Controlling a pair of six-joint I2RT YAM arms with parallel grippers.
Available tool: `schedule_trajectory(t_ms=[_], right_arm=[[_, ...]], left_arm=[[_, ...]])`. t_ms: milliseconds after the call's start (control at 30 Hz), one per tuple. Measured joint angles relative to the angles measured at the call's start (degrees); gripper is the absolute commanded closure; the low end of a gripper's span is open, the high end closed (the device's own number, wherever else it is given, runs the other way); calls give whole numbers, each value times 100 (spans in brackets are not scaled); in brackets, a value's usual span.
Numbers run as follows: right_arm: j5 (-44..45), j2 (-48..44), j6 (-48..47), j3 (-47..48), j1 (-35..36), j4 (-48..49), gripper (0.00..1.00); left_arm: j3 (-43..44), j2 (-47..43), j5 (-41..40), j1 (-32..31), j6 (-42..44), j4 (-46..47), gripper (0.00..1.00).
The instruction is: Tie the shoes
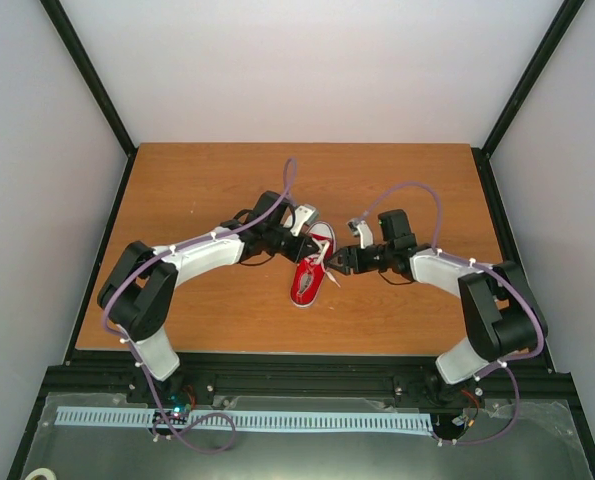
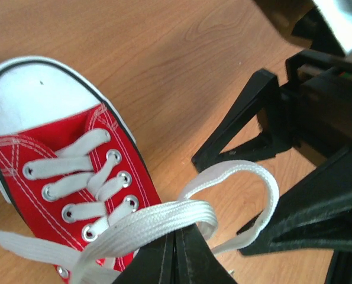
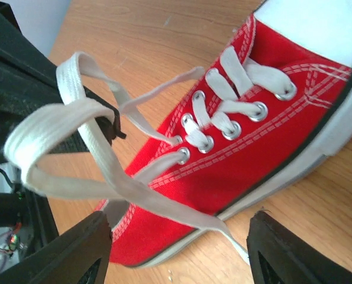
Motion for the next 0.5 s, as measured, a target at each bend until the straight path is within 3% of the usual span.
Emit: schedule_trajectory(t_ms=[167,500], right_arm=[[321,-225,-348,-173,-22,-291,38],[1158,129,-669,-184,754,-501,39]], left_arm=[[2,-28,101,0,-7,-365,99],[216,-31,238,0,-2,-944,99]])
